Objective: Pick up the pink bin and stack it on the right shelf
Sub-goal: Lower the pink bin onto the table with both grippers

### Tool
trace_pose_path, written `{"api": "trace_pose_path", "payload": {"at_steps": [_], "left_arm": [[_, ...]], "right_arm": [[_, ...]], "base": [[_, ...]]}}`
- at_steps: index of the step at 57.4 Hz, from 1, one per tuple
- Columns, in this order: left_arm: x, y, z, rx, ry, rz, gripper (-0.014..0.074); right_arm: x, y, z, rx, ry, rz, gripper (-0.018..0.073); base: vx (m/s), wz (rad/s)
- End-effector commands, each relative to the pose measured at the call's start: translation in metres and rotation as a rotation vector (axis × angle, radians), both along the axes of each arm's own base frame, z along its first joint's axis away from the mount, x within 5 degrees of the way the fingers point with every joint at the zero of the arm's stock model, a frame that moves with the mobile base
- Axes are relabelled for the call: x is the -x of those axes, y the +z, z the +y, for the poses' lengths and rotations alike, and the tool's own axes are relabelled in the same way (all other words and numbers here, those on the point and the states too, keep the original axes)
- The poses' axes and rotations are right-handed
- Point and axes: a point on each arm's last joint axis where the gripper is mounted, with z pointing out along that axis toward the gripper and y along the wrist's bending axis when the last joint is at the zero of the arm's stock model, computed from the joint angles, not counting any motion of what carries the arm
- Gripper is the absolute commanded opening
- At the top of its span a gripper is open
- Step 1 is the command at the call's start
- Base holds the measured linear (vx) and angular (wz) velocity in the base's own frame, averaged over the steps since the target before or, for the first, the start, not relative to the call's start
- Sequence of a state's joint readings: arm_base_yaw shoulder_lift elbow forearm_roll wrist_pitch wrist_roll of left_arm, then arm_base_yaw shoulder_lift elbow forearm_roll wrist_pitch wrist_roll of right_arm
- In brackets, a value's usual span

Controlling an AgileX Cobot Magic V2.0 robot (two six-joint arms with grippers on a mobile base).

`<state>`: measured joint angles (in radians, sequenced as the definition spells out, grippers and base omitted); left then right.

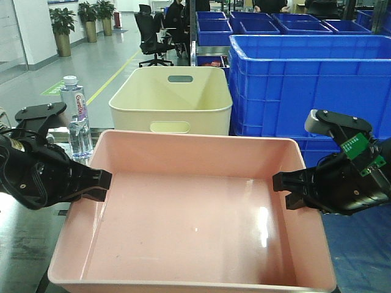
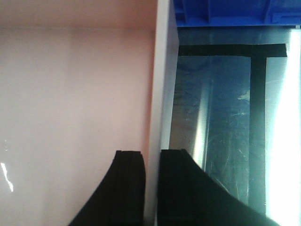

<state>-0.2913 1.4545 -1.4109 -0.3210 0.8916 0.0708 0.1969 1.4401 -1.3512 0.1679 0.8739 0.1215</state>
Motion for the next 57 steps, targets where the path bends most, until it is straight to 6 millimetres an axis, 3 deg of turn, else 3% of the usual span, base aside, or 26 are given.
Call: {"api": "trace_pose_path", "payload": {"at_steps": [1,21,37,49,57], "left_arm": [[0.008,0.029,0.002,0.055,0.008,-0.134,-0.0005],[0.004,0.025,0.001,0.058,0.016,-0.120,-0.0005],[-0.017,-0.017,-0.007,0.006,-0.004,0.080,-0.0005],[-0.026,-0.029,-0.009,-0.008,-0.001,0.106,0.0013],[-0.031,-0.033,-0.008,-0.035,0.005,0.095,0.0073]], "right_arm": [[0.003,0.027,-0.005,-0.011,-0.012,-0.143,-0.0008],[0.000,0.026,-0.004,-0.025,-0.020,-0.151,-0.0008],[-0.018,-0.010,-0.001,0.007,-0.024,0.011,-0.0008],[-0.031,-0.036,0.002,0.027,-0.019,0.110,0.0000],[-0.037,-0.047,0.003,0.035,-0.019,0.139,0.0048]], "base": [[0.00,0.00],[0.00,0.00],[0.00,0.00],[0.00,0.00],[0.00,0.00]]}}
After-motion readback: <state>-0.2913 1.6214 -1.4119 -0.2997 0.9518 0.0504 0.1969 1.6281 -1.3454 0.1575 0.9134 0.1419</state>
